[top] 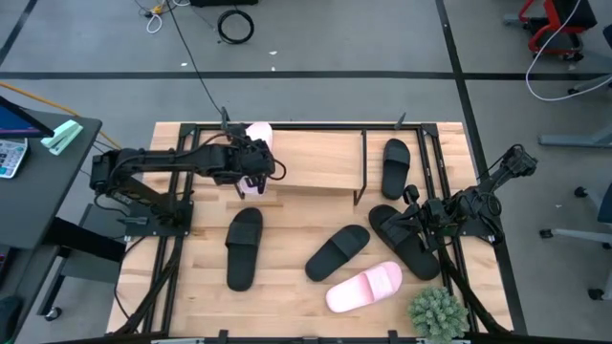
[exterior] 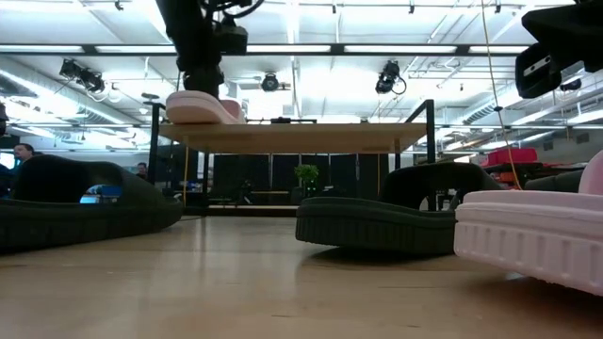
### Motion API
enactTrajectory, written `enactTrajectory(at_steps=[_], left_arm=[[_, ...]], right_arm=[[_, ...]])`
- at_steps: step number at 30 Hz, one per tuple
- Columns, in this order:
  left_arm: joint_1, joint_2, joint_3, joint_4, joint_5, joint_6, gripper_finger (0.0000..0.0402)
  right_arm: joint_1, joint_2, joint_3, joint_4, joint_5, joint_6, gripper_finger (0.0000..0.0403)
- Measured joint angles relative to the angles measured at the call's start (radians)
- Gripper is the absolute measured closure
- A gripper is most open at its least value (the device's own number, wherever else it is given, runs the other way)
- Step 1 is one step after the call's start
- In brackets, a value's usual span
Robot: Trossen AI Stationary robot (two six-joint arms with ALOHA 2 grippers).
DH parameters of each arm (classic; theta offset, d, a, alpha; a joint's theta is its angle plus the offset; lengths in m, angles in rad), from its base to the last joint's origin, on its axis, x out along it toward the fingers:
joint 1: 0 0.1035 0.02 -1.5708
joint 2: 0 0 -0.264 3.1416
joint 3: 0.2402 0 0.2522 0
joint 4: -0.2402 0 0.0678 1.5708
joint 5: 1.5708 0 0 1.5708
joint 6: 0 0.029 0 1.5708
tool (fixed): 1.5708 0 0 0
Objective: Pick and place slides into the shelf
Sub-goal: Put the pink slipper on the shelf
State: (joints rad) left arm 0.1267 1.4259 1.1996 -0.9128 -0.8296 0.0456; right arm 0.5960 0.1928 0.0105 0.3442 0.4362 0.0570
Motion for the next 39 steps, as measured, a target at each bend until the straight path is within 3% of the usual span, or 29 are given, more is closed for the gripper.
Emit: enactTrajectory(at_steps=[6,15,19,24,27,33,39], left_arm=[[-0.075,0.0,0.122,-0.034,-0.004,-0.009,0.0216],[-0.251,-0.002,0.458,-0.07,-0.004,0.009,0.0225],[-0.316,-0.003,0.579,-0.066,-0.004,-0.038,0.0224],[-0.357,-0.003,0.635,-0.052,-0.004,-0.035,0.0227],[-0.363,-0.003,0.626,-0.049,-0.004,-0.036,0.023],[-0.362,0.013,0.578,-0.048,-0.002,-0.036,0.0226],[-0.372,0.02,0.539,-0.031,0.026,-0.035,0.0229]], right_arm=[[0.0,0.0,0.0,0.0,0.0,0.0,0.0389],[-0.015,0.002,0.005,0.038,0.004,-0.154,0.0389],[-0.019,0.003,0.057,0.076,0.003,-0.121,0.0389],[-0.017,0.054,0.176,0.077,-0.142,-0.057,0.0392],[-0.016,0.191,0.256,0.079,-0.23,0.04,0.0398],[-0.008,0.655,0.447,-0.001,-0.224,0.256,0.0395],[0.029,1.051,0.743,-0.435,-0.374,0.572,0.0395]])
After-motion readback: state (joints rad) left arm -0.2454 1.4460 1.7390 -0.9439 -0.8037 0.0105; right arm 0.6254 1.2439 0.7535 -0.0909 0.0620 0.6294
